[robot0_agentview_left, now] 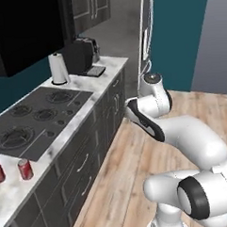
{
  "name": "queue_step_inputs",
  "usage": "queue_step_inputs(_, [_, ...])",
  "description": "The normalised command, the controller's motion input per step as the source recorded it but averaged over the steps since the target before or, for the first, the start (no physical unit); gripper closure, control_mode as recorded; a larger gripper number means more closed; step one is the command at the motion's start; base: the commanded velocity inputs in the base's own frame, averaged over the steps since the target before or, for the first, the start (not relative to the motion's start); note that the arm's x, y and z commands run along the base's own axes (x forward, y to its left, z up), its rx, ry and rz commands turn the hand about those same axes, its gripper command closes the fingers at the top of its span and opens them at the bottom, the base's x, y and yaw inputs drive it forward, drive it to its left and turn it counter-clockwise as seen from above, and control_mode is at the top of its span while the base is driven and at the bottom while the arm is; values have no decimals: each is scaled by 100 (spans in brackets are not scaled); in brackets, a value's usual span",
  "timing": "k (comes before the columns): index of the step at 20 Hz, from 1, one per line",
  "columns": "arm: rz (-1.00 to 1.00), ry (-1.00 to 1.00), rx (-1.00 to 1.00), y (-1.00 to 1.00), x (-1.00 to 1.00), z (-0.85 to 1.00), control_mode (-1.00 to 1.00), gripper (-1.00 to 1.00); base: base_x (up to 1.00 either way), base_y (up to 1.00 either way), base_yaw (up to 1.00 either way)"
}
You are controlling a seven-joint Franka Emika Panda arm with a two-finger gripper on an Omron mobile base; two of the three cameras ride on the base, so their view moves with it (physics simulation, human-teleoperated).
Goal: Four empty soda cans are scattered around the kitchen. Gather all the cans and cluster them next to the stove for recycling.
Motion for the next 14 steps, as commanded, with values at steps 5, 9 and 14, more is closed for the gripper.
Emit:
queue_step_inputs(5, [0,0,0,0,0,0,100,-100,0,-28,-41])
queue_step_inputs(9, [0,0,0,0,0,0,100,-100,0,-31,-40])
queue_step_inputs(14, [0,0,0,0,0,0,100,-100,0,-41,-38])
